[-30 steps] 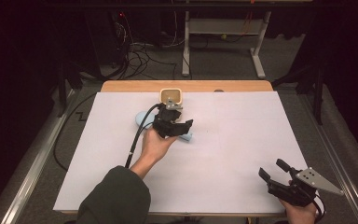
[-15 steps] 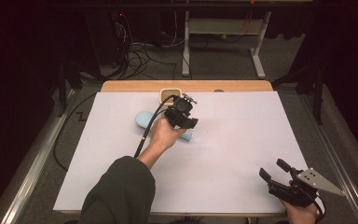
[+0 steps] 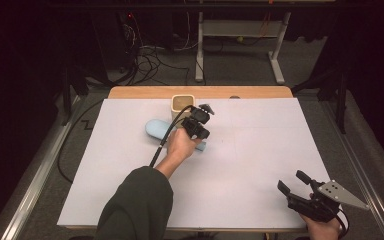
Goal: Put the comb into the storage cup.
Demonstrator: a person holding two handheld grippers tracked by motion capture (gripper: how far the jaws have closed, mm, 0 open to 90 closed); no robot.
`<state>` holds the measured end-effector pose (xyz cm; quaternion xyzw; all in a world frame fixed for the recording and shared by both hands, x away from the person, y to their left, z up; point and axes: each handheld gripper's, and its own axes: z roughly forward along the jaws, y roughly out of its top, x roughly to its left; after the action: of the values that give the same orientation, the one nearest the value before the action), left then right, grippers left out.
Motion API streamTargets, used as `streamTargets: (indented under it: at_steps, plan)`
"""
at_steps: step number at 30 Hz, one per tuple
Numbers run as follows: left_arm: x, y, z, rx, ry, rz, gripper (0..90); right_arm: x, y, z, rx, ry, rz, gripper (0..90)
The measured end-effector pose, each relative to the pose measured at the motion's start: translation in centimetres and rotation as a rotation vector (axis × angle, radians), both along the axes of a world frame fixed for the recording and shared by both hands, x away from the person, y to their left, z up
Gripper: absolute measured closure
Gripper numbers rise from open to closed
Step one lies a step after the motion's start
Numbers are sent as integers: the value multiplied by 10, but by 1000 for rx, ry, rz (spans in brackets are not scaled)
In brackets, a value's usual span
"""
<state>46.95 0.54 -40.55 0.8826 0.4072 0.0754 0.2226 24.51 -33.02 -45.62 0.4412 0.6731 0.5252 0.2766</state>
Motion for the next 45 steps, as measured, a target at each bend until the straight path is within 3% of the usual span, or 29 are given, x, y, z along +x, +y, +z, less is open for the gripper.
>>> streamTargets:
  at_steps: [9,23,31,45]
  plan:
    - [4,1,-10,25,29,2,888,-1,0,1,-1,-8,7,235]
    - [6,3,-17,22,59,1,891,-1,0,0,-7,-4,5,235]
    - [7,7,-20,42,68,-4,892,-1,0,0,-6,-4,6,235]
    - [-3,27,-31,14,99,18,894,0,1,1,-5,-3,7,235]
